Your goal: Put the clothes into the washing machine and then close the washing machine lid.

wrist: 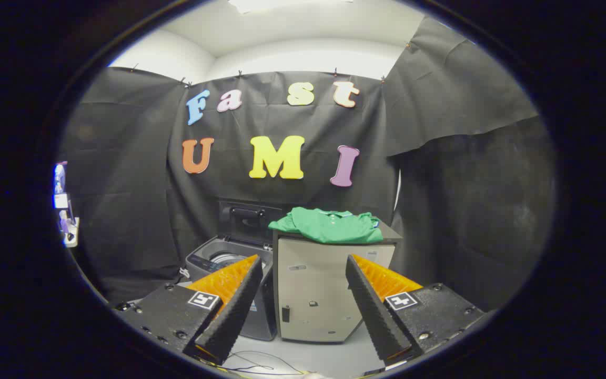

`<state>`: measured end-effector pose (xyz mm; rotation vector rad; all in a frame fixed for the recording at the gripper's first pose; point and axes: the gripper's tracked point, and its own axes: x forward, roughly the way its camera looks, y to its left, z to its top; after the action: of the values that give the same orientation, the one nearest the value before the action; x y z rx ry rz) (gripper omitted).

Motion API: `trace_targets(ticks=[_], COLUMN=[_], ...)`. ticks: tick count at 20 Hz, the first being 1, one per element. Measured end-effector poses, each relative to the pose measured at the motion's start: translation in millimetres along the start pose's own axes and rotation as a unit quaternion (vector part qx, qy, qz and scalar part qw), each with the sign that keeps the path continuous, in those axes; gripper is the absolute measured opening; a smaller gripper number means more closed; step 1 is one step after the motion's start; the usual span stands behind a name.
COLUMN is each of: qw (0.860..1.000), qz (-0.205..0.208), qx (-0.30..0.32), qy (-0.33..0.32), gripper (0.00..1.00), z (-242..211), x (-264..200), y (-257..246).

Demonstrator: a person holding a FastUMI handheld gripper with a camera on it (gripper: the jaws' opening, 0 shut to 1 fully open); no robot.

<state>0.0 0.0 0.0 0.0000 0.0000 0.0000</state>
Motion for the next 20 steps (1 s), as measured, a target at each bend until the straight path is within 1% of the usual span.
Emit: trace_targets(ticks=[3, 12, 15, 20], qw=[1.000, 1.000, 1.000, 1.000], qz=[0.000, 0.008, 0.012, -0.004], qx=[0.008, 0.000, -0.002, 0.010], qy=[0.001, 0.000, -0.005, -0.011], gripper=[1.00, 1.00, 1.00, 1.00], z=[0.5, 3.3, 14.0, 42.6], x=[1.3, 4.6, 7.6, 25.0], y=[0.8, 14.1, 19.4, 12.7])
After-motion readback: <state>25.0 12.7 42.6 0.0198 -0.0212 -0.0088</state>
